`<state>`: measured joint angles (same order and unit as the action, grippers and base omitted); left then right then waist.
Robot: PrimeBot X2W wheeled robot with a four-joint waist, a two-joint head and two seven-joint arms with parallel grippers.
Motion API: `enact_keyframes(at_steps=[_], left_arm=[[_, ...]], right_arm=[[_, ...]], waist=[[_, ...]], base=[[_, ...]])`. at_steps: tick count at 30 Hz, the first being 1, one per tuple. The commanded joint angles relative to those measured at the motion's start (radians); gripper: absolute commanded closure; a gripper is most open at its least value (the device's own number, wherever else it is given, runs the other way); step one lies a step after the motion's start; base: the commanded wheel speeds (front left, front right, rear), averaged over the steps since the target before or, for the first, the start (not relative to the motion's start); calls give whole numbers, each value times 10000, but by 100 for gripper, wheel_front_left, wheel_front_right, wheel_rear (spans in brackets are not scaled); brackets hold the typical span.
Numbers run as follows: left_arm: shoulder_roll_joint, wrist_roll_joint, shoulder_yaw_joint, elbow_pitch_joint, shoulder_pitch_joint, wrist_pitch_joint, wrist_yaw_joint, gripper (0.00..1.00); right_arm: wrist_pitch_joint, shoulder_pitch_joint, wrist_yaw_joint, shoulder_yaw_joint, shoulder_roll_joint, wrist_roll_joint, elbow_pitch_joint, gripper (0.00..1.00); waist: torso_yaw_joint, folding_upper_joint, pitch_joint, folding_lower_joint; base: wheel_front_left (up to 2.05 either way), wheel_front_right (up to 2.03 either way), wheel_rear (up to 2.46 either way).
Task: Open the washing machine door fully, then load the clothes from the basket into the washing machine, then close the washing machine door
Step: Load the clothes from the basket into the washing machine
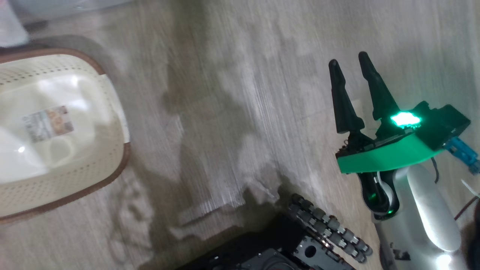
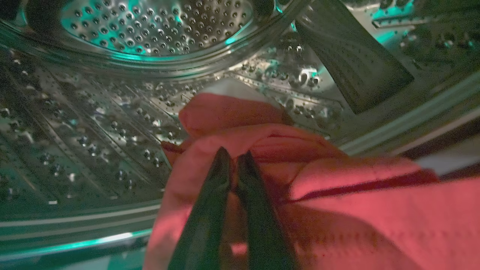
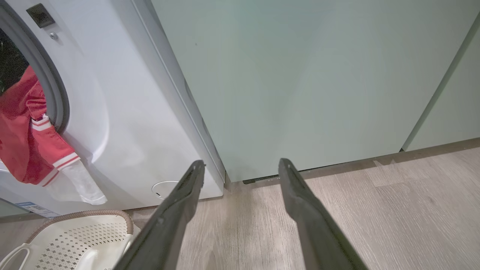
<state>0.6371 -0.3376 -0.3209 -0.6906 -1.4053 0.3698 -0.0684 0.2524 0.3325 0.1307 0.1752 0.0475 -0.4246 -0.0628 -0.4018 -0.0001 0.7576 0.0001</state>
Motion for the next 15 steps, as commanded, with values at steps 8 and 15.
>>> enact_keyframes(at_steps=[8, 15], left_arm=[[1073, 417, 308, 450, -1718, -430, 146, 100], [824, 354, 695, 84, -2646, -2347, 553, 100]], right_arm=[[92, -102, 0, 364, 27, -338, 602, 0], [92, -72, 0, 477, 27, -388, 822, 0]], waist=[[-611, 1, 648, -1], [-785, 1, 867, -1]], base=[[0, 0, 0], [0, 0, 0]])
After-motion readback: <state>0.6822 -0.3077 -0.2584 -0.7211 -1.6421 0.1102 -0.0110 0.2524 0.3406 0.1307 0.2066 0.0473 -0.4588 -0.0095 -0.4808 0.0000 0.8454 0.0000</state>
